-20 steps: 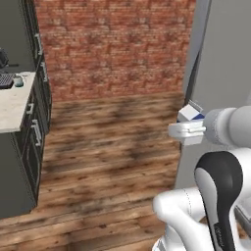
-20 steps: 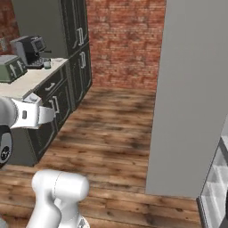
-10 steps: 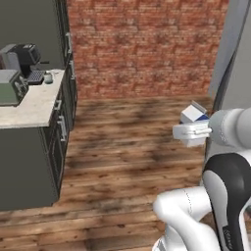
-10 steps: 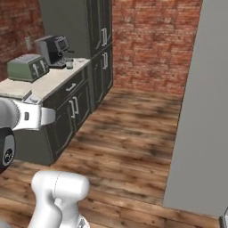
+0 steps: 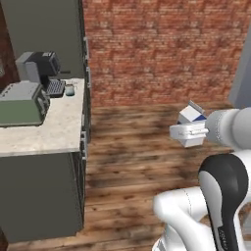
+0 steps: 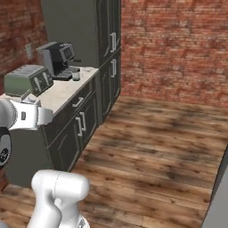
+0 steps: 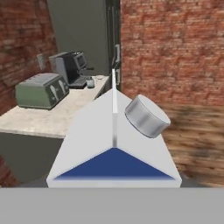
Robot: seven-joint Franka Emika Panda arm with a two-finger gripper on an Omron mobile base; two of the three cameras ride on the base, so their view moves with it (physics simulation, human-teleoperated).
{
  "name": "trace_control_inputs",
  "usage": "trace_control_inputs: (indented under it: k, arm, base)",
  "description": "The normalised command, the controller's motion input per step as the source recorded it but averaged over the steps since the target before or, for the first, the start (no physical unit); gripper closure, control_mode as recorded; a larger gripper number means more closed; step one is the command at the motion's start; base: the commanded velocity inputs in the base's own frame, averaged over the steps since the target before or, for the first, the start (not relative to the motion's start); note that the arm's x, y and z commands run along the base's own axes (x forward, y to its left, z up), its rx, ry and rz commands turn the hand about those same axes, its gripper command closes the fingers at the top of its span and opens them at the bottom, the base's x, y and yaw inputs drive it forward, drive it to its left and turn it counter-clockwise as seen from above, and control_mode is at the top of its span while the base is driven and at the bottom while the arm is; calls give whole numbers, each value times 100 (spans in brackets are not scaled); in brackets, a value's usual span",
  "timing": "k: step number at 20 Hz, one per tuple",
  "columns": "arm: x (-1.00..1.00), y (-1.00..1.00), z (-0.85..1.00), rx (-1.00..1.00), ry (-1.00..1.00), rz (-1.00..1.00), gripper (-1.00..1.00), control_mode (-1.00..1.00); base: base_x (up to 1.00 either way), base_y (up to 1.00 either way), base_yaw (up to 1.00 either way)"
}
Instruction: Take a sugar cube from the saucer and place it inside the coffee. Then, grab milk from the fridge and place it next to the coffee on the counter to sweeten the coffee.
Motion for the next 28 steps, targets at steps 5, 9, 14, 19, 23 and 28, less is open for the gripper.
trace_control_inputs:
  k: [5,9,14,19,23,28]
  arm:
    - [0,0,0,0,0,0,100,100]
    - [0,0,0,0,0,0,100,100]
    - [0,0,0,0,0,0,100,100]
    - [0,0,0,0,0,0,100,100]
    - [0,0,0,0,0,0,100,100]
    - [0,0,0,0,0,0,100,100]
  base:
    - [100,-7,0]
    - [100,-19,0]
    - [100,-10,0]
    - [100,-31,0]
    - [100,-39,3]
    - [100,-57,45]
